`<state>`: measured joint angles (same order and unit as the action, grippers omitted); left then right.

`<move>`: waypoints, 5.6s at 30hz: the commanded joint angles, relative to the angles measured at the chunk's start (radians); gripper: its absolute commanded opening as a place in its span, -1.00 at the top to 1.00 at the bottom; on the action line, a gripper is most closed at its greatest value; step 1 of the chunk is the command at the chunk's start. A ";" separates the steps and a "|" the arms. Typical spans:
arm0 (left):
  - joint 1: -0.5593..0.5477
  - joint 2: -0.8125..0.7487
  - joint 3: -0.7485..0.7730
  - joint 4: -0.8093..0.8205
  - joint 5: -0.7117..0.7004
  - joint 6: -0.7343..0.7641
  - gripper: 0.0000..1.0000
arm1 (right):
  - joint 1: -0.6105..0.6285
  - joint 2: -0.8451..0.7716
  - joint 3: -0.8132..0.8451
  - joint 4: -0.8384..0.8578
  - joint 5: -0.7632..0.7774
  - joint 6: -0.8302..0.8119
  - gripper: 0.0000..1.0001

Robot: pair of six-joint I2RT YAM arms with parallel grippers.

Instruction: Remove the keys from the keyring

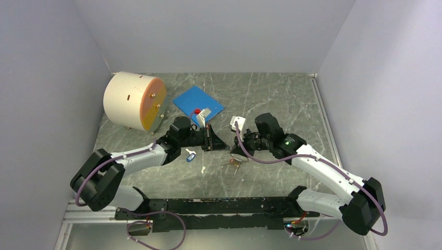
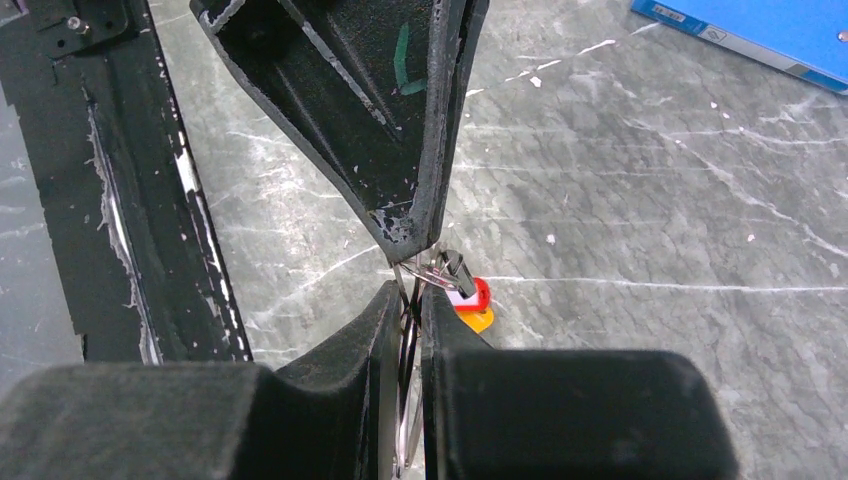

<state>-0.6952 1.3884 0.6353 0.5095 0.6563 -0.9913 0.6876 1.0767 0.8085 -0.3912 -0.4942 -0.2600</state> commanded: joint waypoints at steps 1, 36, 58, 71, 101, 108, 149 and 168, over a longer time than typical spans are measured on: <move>-0.006 0.018 0.024 0.048 -0.001 -0.101 0.95 | 0.006 -0.032 0.007 0.088 0.028 0.015 0.78; 0.017 0.019 -0.096 0.209 -0.066 -0.308 0.95 | 0.032 -0.042 0.009 0.005 0.093 0.057 0.26; 0.026 0.037 -0.120 0.285 -0.063 -0.360 0.95 | 0.030 0.046 0.019 0.093 0.037 0.099 0.16; 0.026 0.027 -0.120 0.279 -0.066 -0.354 0.95 | 0.029 0.030 -0.010 0.132 0.006 0.082 0.33; 0.026 -0.003 -0.149 0.324 -0.076 -0.379 0.95 | 0.030 0.026 -0.034 0.124 0.047 0.067 0.39; 0.025 -0.022 -0.147 0.304 -0.082 -0.366 0.95 | 0.030 0.018 -0.046 0.156 0.050 0.079 0.50; 0.019 -0.013 -0.158 0.338 -0.081 -0.365 0.95 | 0.026 -0.021 -0.033 0.194 0.305 0.182 1.00; 0.049 -0.001 -0.102 0.385 -0.052 -0.175 0.71 | 0.025 -0.066 -0.001 0.089 0.253 0.020 1.00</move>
<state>-0.6689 1.4246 0.4919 0.9005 0.5381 -1.2934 0.7403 1.0336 0.7593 -0.2401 -0.2821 -0.1352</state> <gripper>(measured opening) 0.108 0.141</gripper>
